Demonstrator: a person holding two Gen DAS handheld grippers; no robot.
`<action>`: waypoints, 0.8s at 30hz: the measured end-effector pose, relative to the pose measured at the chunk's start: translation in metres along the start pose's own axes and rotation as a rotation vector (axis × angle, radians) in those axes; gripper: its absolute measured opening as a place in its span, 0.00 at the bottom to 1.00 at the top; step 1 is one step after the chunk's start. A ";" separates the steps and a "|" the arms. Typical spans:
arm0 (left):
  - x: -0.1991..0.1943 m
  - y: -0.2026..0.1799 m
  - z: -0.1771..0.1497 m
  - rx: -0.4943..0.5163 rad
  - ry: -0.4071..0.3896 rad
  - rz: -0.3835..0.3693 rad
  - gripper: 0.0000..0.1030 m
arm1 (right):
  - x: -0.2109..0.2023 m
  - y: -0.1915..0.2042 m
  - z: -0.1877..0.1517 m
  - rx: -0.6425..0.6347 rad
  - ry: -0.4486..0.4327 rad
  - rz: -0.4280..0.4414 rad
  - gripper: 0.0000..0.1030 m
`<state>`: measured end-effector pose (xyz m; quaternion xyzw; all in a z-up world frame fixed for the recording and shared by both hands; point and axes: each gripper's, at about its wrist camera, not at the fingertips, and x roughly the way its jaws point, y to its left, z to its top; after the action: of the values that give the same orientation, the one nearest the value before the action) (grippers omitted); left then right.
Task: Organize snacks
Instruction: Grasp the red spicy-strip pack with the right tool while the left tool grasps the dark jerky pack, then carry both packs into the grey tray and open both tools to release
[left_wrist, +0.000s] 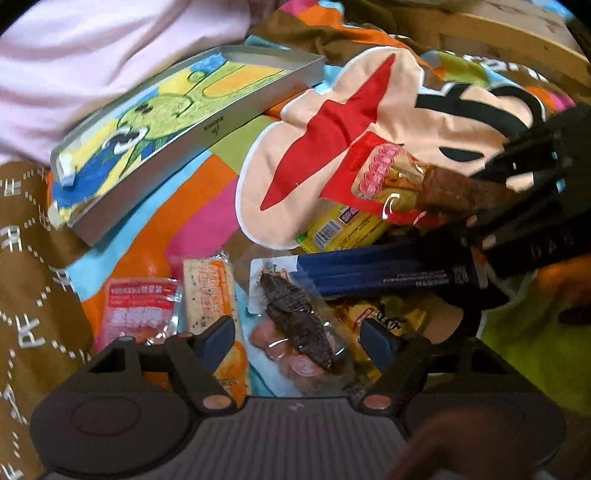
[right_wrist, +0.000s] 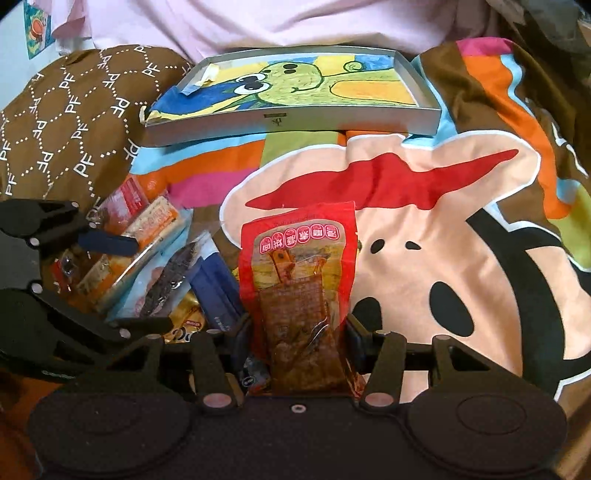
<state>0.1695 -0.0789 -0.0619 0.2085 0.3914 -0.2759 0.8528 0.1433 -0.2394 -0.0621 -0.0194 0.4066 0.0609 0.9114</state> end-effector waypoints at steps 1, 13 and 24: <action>0.001 0.002 0.001 -0.031 0.010 -0.019 0.74 | 0.000 0.001 0.000 0.001 0.001 0.006 0.52; 0.020 0.040 0.003 -0.387 0.083 -0.064 0.54 | 0.001 -0.004 0.001 0.022 -0.009 0.020 0.52; 0.016 0.046 0.001 -0.438 0.104 -0.074 0.46 | 0.007 -0.001 0.000 0.022 0.007 0.029 0.52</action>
<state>0.2073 -0.0495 -0.0676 0.0179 0.4925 -0.2042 0.8458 0.1481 -0.2394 -0.0679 -0.0035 0.4105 0.0696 0.9092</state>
